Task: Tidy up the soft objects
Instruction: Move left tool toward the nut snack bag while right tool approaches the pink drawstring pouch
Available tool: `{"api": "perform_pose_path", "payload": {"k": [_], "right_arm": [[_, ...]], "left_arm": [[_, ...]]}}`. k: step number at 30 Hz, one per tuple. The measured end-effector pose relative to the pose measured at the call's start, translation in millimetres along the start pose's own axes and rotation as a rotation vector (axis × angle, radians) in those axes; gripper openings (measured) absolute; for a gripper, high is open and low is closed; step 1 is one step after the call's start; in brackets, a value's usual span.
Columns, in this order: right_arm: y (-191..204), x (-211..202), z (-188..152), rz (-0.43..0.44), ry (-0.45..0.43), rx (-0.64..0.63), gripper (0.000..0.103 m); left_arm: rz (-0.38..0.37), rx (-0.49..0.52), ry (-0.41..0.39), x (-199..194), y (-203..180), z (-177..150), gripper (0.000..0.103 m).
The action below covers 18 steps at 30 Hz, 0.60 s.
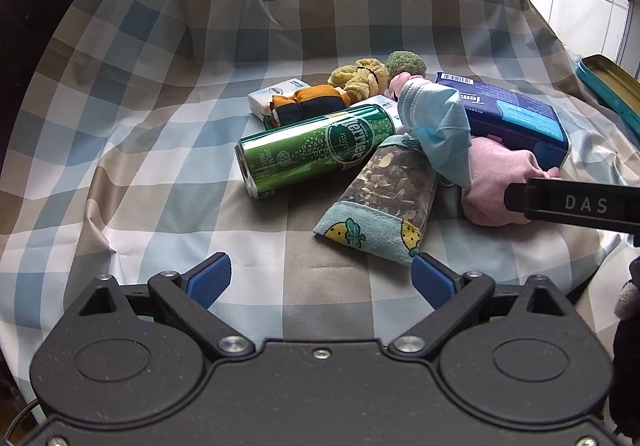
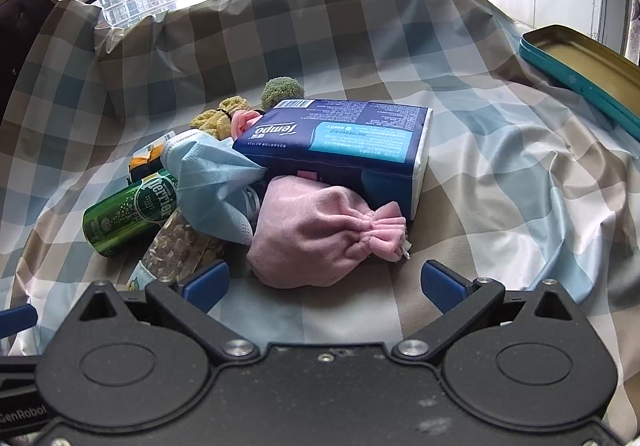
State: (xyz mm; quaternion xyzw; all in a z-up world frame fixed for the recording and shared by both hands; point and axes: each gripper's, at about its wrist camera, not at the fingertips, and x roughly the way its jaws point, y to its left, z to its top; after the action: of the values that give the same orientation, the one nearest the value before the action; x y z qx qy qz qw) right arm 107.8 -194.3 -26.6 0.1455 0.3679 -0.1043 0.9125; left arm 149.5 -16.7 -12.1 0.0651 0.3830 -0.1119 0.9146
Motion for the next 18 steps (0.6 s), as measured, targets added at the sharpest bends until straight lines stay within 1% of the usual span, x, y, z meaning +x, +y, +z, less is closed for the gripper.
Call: {"api": "perform_pose_path", "payload": {"k": [5,9,13,17,18], "right_arm": [[8.8,30.9,11.4,-0.069,0.021,-0.014,0.103],[5.9,54.0,18.6,-0.09,0.057,0.008,0.103],[5.0,69.6,22.1,-0.065,0.084,0.037,0.103],[11.6,73.5,23.6,-0.057,0.07,0.01,0.103],[10.7,73.1,22.8,-0.053,0.07,0.01,0.101]], "left_arm": [[-0.011,0.016,0.014,16.3,1.1,6.4,0.094],[-0.027,0.046,0.011,26.9,-0.3,13.9,0.095],[-0.037,0.085,0.005,35.6,-5.6,20.9,0.095],[-0.061,0.127,0.002,41.5,-12.8,26.0,0.095],[-0.071,0.137,0.001,42.4,-14.8,27.2,0.095]]}}
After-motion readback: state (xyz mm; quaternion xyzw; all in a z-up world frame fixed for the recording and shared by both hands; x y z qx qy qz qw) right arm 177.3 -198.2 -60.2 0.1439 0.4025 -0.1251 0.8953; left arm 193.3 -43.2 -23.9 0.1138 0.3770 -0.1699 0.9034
